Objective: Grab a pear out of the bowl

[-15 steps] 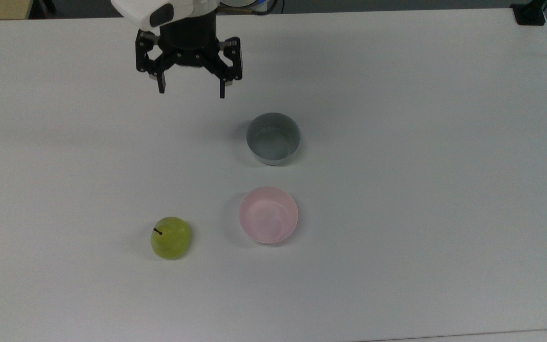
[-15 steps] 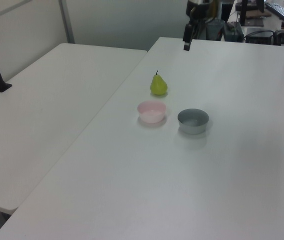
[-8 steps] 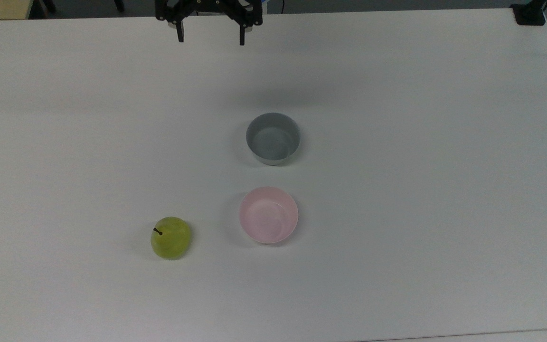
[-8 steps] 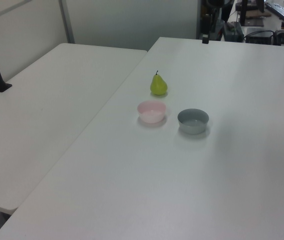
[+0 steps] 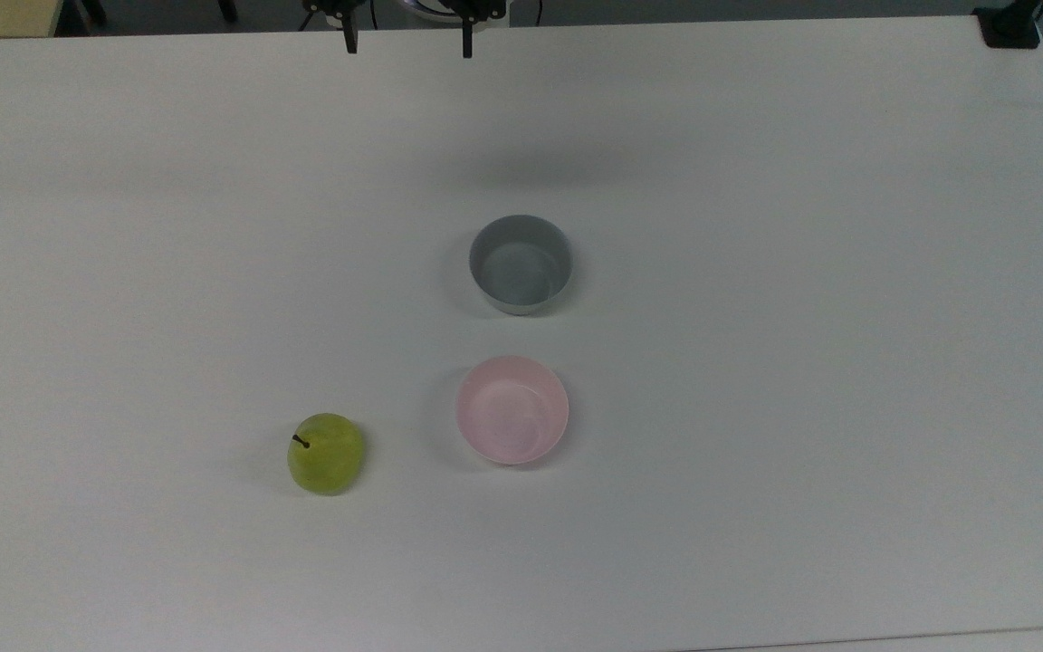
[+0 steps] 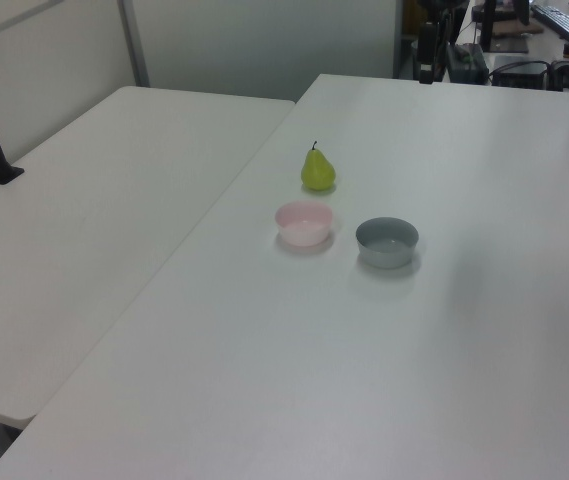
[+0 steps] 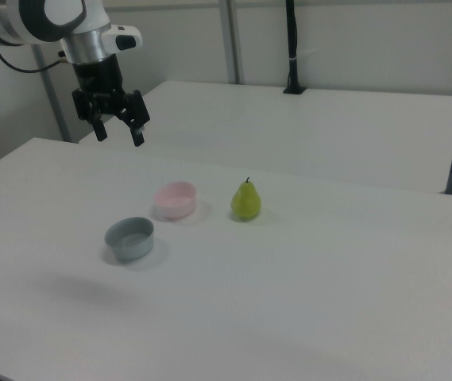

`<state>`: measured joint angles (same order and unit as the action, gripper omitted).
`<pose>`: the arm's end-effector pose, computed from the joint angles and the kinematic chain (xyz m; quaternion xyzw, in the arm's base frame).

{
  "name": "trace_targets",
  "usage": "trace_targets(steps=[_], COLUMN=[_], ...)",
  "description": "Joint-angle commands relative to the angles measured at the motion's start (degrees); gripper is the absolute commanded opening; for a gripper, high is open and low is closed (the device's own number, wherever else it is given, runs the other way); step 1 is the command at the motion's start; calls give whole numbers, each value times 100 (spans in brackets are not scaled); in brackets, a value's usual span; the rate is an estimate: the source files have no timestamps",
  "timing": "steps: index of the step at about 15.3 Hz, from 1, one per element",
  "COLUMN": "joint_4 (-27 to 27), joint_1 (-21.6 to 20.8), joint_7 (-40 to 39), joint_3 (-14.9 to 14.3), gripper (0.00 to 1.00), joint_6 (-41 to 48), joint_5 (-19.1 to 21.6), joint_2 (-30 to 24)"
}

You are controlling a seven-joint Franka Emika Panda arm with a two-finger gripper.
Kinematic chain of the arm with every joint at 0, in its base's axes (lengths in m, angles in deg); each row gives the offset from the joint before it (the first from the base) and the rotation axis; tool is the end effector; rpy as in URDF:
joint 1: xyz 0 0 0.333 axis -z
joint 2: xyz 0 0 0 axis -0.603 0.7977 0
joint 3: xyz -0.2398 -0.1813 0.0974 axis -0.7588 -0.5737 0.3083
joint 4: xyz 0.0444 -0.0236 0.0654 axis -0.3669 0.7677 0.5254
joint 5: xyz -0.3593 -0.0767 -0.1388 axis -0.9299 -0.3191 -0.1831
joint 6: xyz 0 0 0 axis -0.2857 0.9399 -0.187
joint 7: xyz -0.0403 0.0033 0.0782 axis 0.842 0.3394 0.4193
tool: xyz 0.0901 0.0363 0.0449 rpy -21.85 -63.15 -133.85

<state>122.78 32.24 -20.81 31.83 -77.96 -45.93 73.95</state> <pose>0.5685 0.0267 0.6172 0.9996 0.0130 0.0138 0.0231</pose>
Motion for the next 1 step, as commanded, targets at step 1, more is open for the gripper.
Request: trace_targets(steps=[1], joint_4=[151], joint_1=[-52], joint_7=[36], joint_3=[-85], gripper=[100], joint_6=[99], joint_5=[90], joint_2=[-173])
